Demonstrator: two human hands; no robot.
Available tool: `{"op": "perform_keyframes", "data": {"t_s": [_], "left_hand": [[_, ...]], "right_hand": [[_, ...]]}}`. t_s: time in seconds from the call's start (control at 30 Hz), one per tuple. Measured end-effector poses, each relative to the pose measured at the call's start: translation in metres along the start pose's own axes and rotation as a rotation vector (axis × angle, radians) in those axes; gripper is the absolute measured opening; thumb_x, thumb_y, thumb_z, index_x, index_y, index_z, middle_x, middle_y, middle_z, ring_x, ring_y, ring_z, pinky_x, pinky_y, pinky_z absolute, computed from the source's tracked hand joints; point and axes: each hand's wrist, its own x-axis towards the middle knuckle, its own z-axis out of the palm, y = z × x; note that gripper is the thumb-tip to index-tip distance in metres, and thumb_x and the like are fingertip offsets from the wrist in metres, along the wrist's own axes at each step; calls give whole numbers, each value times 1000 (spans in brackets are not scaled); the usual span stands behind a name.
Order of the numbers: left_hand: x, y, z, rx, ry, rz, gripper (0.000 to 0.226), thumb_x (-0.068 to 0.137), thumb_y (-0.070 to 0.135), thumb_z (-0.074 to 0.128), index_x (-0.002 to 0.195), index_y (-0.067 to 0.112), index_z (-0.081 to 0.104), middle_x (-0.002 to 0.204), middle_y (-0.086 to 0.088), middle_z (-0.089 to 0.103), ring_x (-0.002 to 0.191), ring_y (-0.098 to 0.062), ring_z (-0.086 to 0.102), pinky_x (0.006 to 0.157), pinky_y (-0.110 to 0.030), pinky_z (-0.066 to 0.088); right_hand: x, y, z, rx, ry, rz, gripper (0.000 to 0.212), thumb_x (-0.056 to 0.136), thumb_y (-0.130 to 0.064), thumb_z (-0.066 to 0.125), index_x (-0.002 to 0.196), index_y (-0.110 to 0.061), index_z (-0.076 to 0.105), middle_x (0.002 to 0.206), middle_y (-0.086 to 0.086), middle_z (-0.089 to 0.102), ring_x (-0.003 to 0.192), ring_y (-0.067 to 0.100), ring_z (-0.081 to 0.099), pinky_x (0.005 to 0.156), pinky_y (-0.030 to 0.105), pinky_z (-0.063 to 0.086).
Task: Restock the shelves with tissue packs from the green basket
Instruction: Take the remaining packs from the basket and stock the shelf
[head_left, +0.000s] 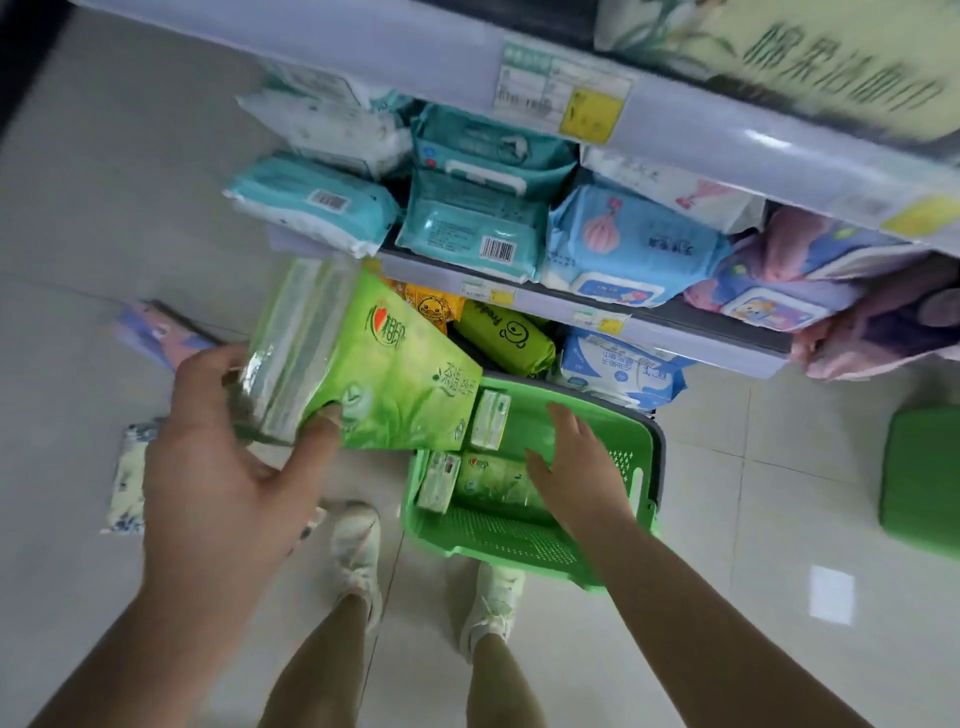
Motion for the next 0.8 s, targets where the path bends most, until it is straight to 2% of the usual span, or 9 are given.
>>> {"op": "perform_keyframes", "data": {"t_s": [0.07, 0.13, 0.23, 0.37, 0.47, 0.53, 0.6, 0.7, 0.8], "left_hand": [[5, 11, -20, -116, 13, -49, 42, 69, 34, 62, 108, 23, 51, 74, 29, 60, 63, 13, 57, 54, -3, 39], [11, 21, -39, -231, 11, -104, 34, 66, 39, 62, 97, 31, 50, 75, 40, 59, 63, 18, 56, 56, 0, 39], [17, 39, -66, -376, 26, -157, 36, 60, 45, 61, 92, 33, 50, 75, 26, 63, 61, 12, 59, 55, -6, 44], [21, 60, -100, -478, 26, -160, 27, 74, 21, 71, 90, 30, 51, 77, 10, 58, 48, 2, 58, 41, -9, 41], [27, 68, -122, -572, 46, -200, 25, 64, 32, 65, 85, 33, 52, 81, 5, 60, 58, -16, 60, 44, -17, 47], [33, 68, -136, -622, 72, -224, 24, 64, 33, 63, 85, 31, 53, 87, 5, 61, 70, -19, 62, 58, -24, 53], [41, 68, -148, -701, 89, -243, 22, 68, 29, 59, 89, 26, 55, 89, 1, 61, 69, -12, 63, 58, -21, 54], [58, 69, -163, -792, 95, -285, 22, 75, 27, 56, 95, 18, 54, 87, 0, 60, 59, -1, 63, 52, -18, 54], [86, 62, -172, -892, 60, -369, 13, 73, 33, 56, 83, 26, 52, 83, 3, 60, 66, -9, 63, 50, -19, 54]], "right_hand": [[-13, -16, -12, 22, 2, -13, 61, 92, -25, 54, 144, -19, 23, 139, 3, 45, 119, 25, 52, 92, 36, 48], [-28, -30, -25, 56, 14, -18, 59, 92, -24, 54, 142, -19, 24, 136, 5, 48, 112, 26, 56, 88, 36, 49], [-52, -50, -46, 79, 31, -16, 55, 92, -20, 53, 140, -20, 25, 131, 6, 52, 97, 25, 62, 79, 35, 52], [-80, -74, -76, 110, 55, -14, 55, 90, -16, 53, 139, -19, 27, 122, 7, 58, 97, 26, 62, 79, 38, 54], [-97, -89, -97, 167, 81, -28, 53, 91, -16, 52, 138, -20, 28, 125, 3, 58, 98, 25, 62, 77, 35, 54], [-107, -97, -110, 213, 113, -41, 38, 92, -18, 51, 127, -18, 36, 122, 1, 59, 97, 24, 61, 73, 32, 50], [-117, -107, -122, 283, 170, -50, 17, 92, -19, 51, 105, -17, 39, 104, 1, 58, 84, 22, 59, 63, 29, 43], [-127, -123, -140, 436, 260, -63, 17, 91, -20, 54, 91, -16, 38, 85, 3, 55, 61, 17, 49, 53, 27, 33], [-129, -140, -157, 532, 320, -79, 21, 92, -25, 54, 80, -22, 37, 81, 7, 58, 63, 19, 47, 53, 27, 32]]}}
